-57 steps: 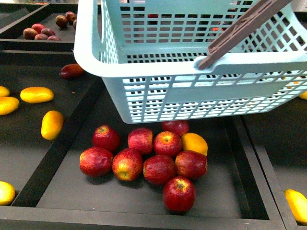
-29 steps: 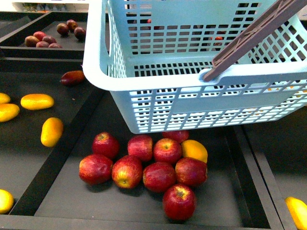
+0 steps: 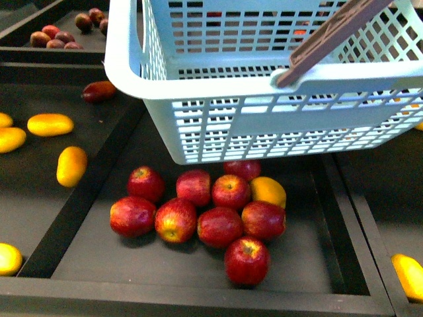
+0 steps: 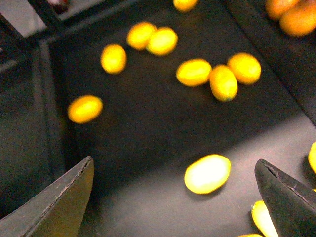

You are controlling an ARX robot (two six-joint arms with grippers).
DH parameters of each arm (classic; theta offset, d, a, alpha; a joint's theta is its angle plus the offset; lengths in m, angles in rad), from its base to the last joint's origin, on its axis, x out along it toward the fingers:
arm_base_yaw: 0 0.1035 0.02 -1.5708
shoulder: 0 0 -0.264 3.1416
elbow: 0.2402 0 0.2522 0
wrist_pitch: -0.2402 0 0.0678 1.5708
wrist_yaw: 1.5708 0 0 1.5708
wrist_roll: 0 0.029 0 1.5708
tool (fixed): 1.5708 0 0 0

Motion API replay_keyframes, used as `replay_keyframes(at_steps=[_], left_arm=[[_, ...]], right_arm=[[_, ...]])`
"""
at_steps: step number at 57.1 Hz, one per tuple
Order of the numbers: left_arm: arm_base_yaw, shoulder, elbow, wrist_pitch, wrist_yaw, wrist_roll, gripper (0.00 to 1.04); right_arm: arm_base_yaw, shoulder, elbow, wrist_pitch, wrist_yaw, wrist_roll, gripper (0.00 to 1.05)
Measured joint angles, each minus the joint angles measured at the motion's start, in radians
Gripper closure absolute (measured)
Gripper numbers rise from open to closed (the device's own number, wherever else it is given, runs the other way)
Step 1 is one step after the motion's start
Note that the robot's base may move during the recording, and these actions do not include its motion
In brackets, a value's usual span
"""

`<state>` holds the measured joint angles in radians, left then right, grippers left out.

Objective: Pick lemon and mango into basket

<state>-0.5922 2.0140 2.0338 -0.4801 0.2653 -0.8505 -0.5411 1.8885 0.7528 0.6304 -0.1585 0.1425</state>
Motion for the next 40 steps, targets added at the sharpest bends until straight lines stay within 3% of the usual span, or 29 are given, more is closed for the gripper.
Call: replay_keyframes(at_steps=[8,17,40], left_arm=[[0.000,0.000,0.000,0.000,-0.003,0.000,0.97],[0.000,0.000,0.000,0.000,-0.002,0.000,0.97],[0.000,0.000,0.000,0.000,-0.003,0.000,0.97]], right_arm=[[0.039,0.262,0.298,-0.223,0.063,0.031,0.09],[0.054,0.395,0.451,-0.290,0.116,0.011,0.09],[0.030,0.616,0.600,-0.393,0.090,-0.340,0.09]])
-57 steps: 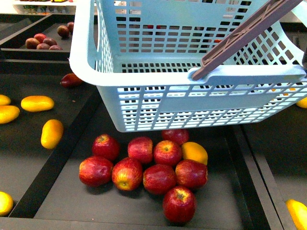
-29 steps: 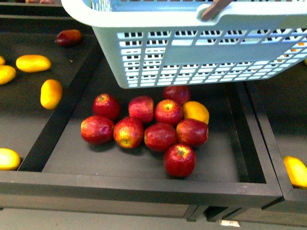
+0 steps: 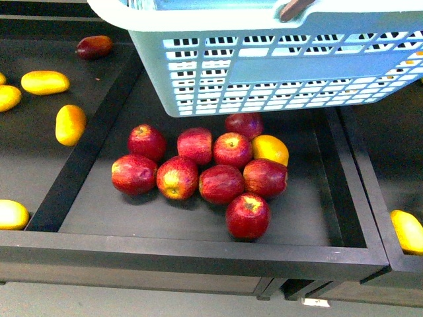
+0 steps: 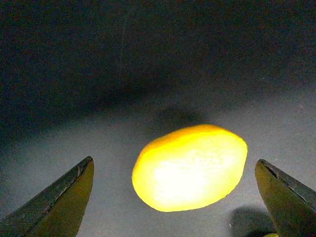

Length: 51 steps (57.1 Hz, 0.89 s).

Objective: Pick lemon and mango into basket

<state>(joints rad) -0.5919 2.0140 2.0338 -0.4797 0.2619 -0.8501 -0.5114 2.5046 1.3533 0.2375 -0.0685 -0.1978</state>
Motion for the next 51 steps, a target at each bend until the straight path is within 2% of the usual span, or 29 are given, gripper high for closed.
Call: replay_keyframes(at_steps=[19,20,51], left_arm=[[0.000,0.000,0.000,0.000,0.002,0.000,0.97],[0.000,0.000,0.000,0.000,0.002,0.000,0.97],[0.000,0.000,0.000,0.000,0.002,0.000,0.97]], right_arm=[[-0.026,0.067,0.100,-0.075,0.000,-0.233,0.09],[-0.015,0.099,0.177,-0.118,0.000,-0.298,0.09],[-0.008,0.163,0.267,-0.237,-0.068,-0.425,0.09]])
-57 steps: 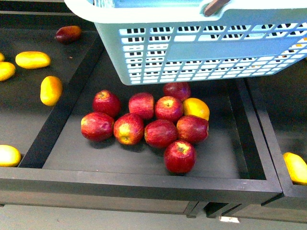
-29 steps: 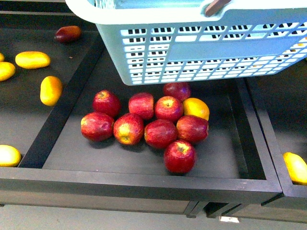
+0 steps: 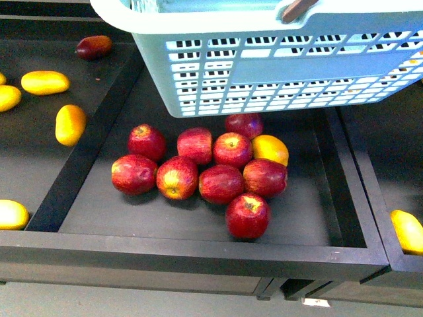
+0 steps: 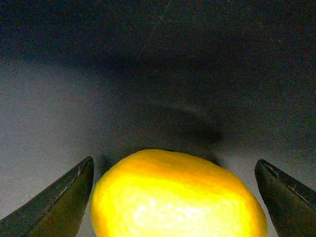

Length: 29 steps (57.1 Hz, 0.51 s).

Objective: Pick lemon and mango into basket

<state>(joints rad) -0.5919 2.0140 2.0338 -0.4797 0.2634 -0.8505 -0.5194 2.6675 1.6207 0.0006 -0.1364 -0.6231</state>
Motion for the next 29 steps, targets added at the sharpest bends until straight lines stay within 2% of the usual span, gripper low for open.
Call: replay_keyframes(at_steps=[29], left_arm=[[0.000,0.000,0.000,0.000,0.000,0.000,0.97]], right_arm=[[-0.018,0.003,0.020,-0.050,-0.004,-0.234,0.09]])
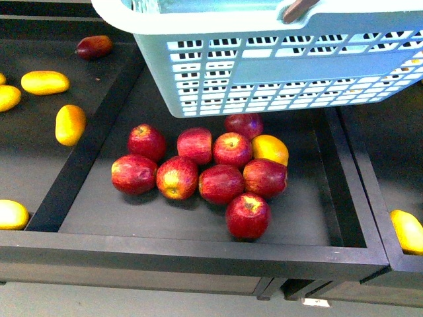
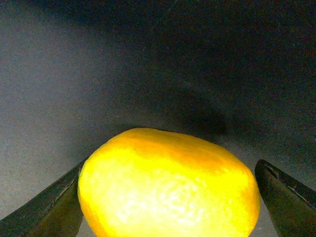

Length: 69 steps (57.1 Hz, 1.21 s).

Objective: Pick lemon and mango into basket

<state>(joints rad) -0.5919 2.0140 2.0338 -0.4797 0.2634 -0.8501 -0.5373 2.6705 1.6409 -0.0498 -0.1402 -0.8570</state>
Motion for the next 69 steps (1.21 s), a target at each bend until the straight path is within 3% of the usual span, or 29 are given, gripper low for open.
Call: replay_keyframes(at_steps=[19,25,38,49,69], left_arm=[[0.000,0.000,0.000,0.000,0.000,0.000,0.97],[0.000,0.000,0.000,0.000,0.000,0.000,0.97],[0.000,0.000,0.000,0.000,-0.001,0.000,0.97],[0.000,0.000,0.000,0.000,0.000,0.000,0.97],[0.000,0.000,0.000,0.000,0.001,0.000,0.97]], right_arm=[[0.013,0.018,0.000,0.042,0.009,-0.007,0.09],[0.018,0.020,-0.010,0.055,0.004,0.007,0.24],[0.006,-0.003,-0.049,0.074,-0.041,0.055,0.25],[-0.018,-0.113,-0.149,0.132,-0.164,0.150,0.25],[-0.060,-0.661,-0.513,0.398,-0.552,0.488,0.25]])
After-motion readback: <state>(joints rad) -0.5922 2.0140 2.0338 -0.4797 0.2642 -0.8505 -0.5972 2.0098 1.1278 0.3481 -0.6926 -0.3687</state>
